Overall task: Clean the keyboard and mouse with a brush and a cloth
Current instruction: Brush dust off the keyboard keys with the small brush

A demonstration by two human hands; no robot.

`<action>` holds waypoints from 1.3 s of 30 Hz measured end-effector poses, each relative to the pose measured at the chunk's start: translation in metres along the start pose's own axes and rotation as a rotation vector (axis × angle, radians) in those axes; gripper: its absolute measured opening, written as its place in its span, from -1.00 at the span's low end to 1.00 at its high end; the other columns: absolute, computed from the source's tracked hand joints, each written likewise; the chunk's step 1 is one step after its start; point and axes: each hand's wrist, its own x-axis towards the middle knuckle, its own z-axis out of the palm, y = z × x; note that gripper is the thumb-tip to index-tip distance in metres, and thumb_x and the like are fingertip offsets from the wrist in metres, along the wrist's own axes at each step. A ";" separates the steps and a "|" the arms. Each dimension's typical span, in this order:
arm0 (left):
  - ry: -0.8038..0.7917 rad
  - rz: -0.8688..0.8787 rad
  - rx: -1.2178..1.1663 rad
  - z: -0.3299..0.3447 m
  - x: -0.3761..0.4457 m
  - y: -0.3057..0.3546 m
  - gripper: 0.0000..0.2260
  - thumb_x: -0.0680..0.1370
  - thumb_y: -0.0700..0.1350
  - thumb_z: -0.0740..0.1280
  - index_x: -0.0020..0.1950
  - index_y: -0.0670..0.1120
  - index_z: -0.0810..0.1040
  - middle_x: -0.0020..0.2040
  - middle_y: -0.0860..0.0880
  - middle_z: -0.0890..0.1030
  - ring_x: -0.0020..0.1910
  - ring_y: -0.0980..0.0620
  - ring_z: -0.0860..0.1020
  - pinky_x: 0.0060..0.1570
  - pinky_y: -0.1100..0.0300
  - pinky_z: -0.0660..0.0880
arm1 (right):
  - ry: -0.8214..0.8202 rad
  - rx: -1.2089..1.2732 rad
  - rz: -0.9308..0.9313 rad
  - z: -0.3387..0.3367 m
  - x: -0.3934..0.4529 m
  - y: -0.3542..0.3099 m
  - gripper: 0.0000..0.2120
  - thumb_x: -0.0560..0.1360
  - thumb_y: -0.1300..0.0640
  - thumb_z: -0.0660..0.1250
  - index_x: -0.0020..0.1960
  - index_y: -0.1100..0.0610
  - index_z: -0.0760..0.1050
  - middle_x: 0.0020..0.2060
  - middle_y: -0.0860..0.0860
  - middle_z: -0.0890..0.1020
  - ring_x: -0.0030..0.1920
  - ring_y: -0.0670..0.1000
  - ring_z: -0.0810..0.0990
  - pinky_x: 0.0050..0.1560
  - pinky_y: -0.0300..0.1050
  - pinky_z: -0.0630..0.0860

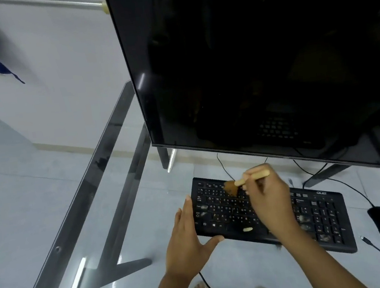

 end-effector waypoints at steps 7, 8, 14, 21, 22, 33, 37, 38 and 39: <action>0.056 -0.030 0.262 0.004 0.001 -0.007 0.00 0.34 0.53 0.19 0.52 -0.15 0.13 0.55 -0.04 0.06 0.55 0.01 -0.15 0.48 -0.08 -0.06 | 0.038 0.092 0.043 0.013 0.006 -0.007 -0.81 0.54 0.27 0.33 -0.15 -0.01 0.52 -0.27 -0.07 0.67 -0.25 -0.11 0.67 -0.23 -0.26 0.59; 0.060 -0.039 0.284 0.004 0.002 -0.007 0.00 0.33 0.54 0.17 0.50 -0.17 0.19 0.55 -0.09 0.10 0.55 -0.03 -0.12 0.47 -0.09 -0.06 | 0.046 0.162 0.090 0.014 0.008 -0.007 -0.83 0.55 0.27 0.32 -0.13 0.01 0.52 -0.26 -0.05 0.68 -0.23 -0.10 0.69 -0.20 -0.27 0.60; 0.052 0.017 0.285 0.004 0.002 -0.017 -0.07 0.37 0.52 0.14 0.49 -0.15 0.25 0.53 -0.08 0.18 0.55 0.01 -0.04 0.50 -0.04 -0.02 | 0.037 0.200 0.176 0.028 0.012 -0.011 -0.95 0.56 0.20 0.31 -0.06 0.09 0.53 -0.23 0.02 0.69 -0.21 -0.06 0.69 -0.17 -0.15 0.64; 0.059 0.050 0.289 0.008 0.000 -0.021 -0.10 0.39 0.48 0.22 0.48 -0.15 0.26 0.52 -0.07 0.22 0.54 0.02 0.03 0.49 0.00 -0.03 | -0.040 0.138 0.140 0.028 0.021 -0.017 -0.89 0.55 0.24 0.32 -0.09 0.05 0.52 -0.27 -0.08 0.67 -0.20 0.00 0.68 -0.11 -0.09 0.64; 0.061 0.049 0.290 0.008 0.000 -0.022 -0.10 0.39 0.48 0.22 0.48 -0.15 0.26 0.52 -0.07 0.22 0.54 0.02 0.03 0.50 0.00 -0.02 | -0.012 0.139 0.129 0.026 0.022 -0.017 -0.88 0.55 0.25 0.31 -0.09 0.04 0.51 -0.26 -0.09 0.67 -0.19 0.01 0.68 -0.11 -0.07 0.63; 0.085 0.067 0.266 0.007 -0.001 -0.022 -0.11 0.38 0.46 0.25 0.47 -0.16 0.29 0.51 -0.07 0.25 0.54 0.02 0.07 0.49 -0.01 0.00 | -0.332 0.104 0.145 0.027 0.013 -0.025 -0.95 0.54 0.22 0.34 -0.07 0.09 0.55 -0.26 -0.04 0.68 -0.25 0.00 0.68 -0.16 -0.11 0.65; 0.090 0.065 0.262 0.009 0.000 -0.021 -0.12 0.38 0.45 0.26 0.46 -0.15 0.30 0.51 -0.06 0.26 0.53 0.03 0.08 0.49 -0.01 0.00 | -0.022 0.090 0.087 0.022 0.016 -0.017 -0.90 0.54 0.29 0.30 -0.06 0.13 0.55 -0.29 -0.14 0.63 -0.36 -0.16 0.58 -0.36 -0.32 0.50; 0.094 0.064 0.262 0.008 0.000 -0.021 -0.12 0.38 0.45 0.26 0.46 -0.15 0.30 0.51 -0.06 0.26 0.53 0.03 0.07 0.49 -0.01 0.00 | -0.070 0.144 0.133 0.021 0.017 -0.018 -0.91 0.55 0.28 0.29 -0.05 0.14 0.54 -0.31 -0.10 0.66 -0.31 -0.15 0.63 -0.29 -0.28 0.57; 0.096 0.063 0.263 0.008 0.000 -0.021 -0.12 0.38 0.45 0.26 0.47 -0.15 0.29 0.51 -0.06 0.26 0.53 0.03 0.07 0.49 0.00 0.00 | -0.189 0.173 0.176 0.022 0.016 -0.020 -0.93 0.56 0.25 0.29 -0.04 0.14 0.54 -0.32 -0.07 0.68 -0.27 -0.10 0.67 -0.21 -0.22 0.63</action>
